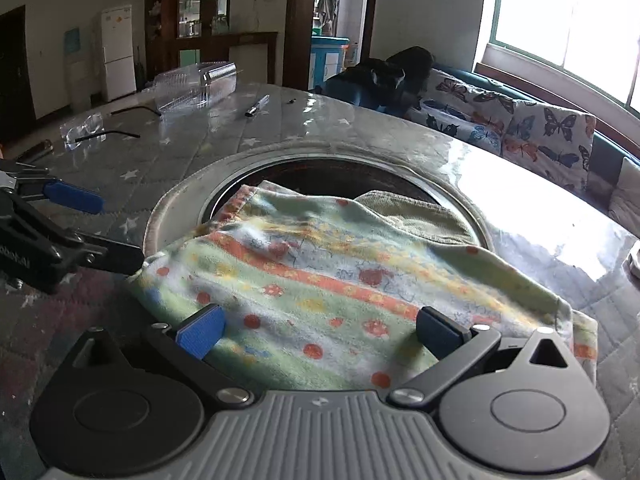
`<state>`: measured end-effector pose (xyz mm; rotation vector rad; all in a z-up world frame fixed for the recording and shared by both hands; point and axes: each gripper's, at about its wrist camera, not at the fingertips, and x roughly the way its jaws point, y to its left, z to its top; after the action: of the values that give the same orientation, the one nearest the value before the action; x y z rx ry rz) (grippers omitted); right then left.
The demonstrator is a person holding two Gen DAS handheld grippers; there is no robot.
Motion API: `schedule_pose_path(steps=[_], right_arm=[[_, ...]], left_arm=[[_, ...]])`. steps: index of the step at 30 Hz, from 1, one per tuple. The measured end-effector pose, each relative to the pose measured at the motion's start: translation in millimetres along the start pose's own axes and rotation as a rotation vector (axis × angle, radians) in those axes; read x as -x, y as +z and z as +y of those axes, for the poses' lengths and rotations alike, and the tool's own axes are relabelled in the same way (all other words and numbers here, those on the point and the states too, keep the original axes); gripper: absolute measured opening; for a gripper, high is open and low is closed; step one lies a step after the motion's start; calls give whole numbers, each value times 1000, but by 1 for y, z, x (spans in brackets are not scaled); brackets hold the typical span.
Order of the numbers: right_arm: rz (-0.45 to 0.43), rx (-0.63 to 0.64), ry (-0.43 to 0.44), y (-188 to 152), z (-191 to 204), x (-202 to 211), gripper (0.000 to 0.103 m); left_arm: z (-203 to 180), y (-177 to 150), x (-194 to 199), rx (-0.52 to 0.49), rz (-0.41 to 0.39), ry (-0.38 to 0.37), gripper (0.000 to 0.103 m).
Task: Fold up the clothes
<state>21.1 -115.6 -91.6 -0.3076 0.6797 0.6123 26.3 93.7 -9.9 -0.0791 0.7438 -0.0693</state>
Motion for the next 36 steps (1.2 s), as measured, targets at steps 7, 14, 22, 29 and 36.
schedule_pose_path(steps=[7,14,22,29,36], right_arm=[[-34,100,64,10,23,13,103],[-46,295,118,8,71,11,100],[-33,400,128,6,99,5,80],[-28,422,147,4,104,6,51],[-17,339,174,8,91,5,25]], left_arm=[[14,10,3,64,-19,37,103],[22,17,0,128,-16,65,103],[19,19,-2,142,-7,52,103],[21,25,-6,199,11,17,103],[27,26,-12,343,62,-70,103]])
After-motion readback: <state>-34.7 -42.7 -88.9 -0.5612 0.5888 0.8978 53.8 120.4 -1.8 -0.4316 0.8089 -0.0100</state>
